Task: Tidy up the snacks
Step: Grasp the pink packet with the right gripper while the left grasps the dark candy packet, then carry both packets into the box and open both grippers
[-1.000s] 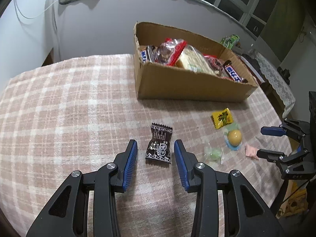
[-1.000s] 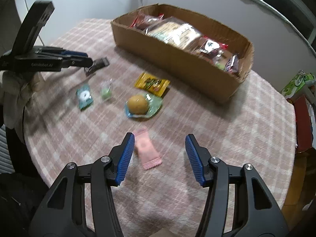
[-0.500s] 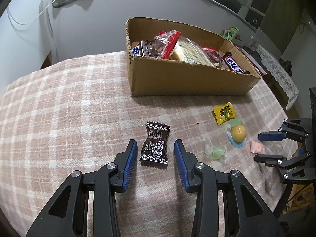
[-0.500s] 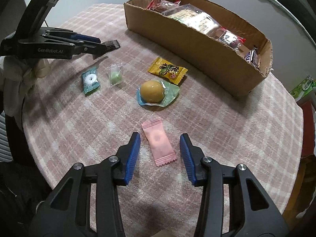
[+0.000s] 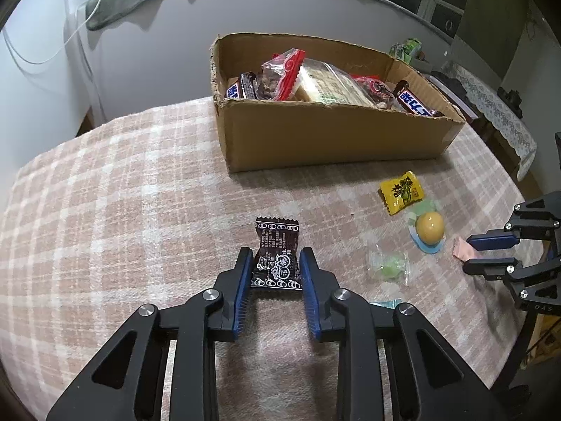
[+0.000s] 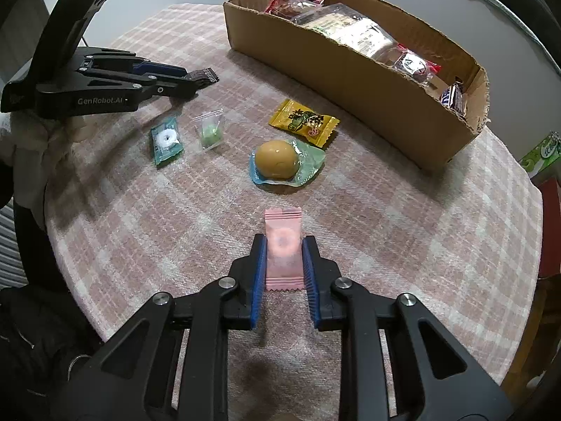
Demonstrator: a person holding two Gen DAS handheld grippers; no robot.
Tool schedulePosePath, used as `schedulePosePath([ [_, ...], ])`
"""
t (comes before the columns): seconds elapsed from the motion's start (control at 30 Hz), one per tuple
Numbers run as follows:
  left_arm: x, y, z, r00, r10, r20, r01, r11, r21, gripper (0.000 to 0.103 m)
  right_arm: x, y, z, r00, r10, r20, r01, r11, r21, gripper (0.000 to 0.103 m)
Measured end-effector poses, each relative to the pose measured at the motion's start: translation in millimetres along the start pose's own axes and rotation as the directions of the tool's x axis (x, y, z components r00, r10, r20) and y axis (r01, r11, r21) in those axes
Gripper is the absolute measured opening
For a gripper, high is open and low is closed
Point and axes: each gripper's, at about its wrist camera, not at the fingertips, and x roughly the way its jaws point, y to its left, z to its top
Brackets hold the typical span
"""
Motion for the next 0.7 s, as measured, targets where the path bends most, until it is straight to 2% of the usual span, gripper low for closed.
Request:
schedulePosePath([
  [0.5,-16,5,-5,0.999,-0.015,0.036,0.016,1.0,-0.027,0.025,-10,-7,-6,1.0,-0.013,0.029,0.011,0.999,0.037,0.021],
  [0.7,-31,6,-1,0.997,-0.027,0.072,0.029,0.999,-0.033,0.025,-27,-12,-3,0.997,-0.023,0.07,0.019,0.998,0.055,0.021],
])
